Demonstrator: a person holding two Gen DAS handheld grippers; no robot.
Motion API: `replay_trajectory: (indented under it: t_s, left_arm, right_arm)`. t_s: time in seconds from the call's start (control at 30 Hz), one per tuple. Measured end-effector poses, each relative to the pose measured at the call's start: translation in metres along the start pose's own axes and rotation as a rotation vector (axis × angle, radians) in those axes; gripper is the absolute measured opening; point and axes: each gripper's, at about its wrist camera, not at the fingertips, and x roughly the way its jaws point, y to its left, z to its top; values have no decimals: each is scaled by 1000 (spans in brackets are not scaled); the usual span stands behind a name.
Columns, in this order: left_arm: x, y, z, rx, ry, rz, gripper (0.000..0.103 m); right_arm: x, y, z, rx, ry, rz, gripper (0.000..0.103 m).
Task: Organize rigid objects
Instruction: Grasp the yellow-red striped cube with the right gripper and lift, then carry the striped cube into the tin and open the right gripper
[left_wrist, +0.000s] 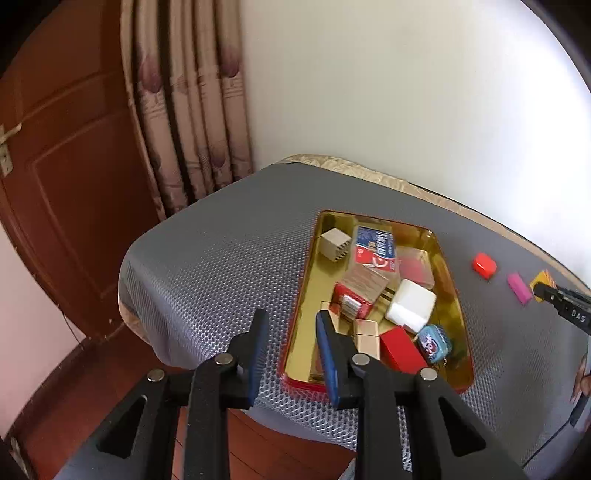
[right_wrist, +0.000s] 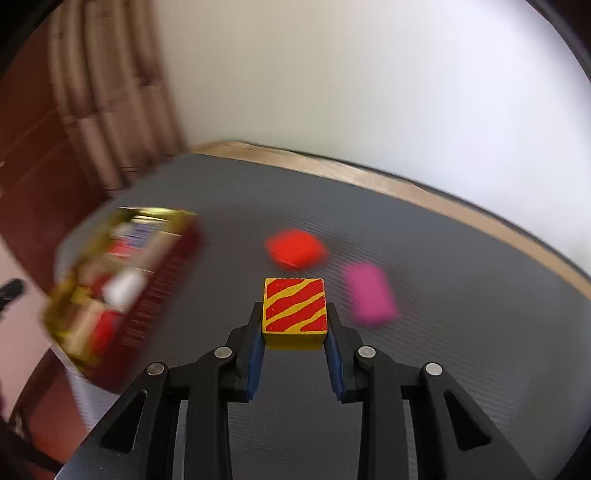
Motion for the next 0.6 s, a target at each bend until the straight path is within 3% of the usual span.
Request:
replay_trajectory:
  t_s: [0.13, 0.3, 0.5, 0.6]
  left_arm:
    - [2, 15, 2, -62, 6, 18, 27]
    - [0, 29, 3, -91, -19, 77, 27]
    - [4, 39, 5, -116, 0, 61, 28]
    - [6, 39, 6, -103, 1, 68, 28]
  right_arm:
    - [14, 74, 37, -75, 5, 167, 27]
    - [51, 154, 66, -135, 54, 284, 27]
    - [94, 211, 72, -195, 101, 295, 27]
    - [104, 216, 71, -183, 119, 308, 27]
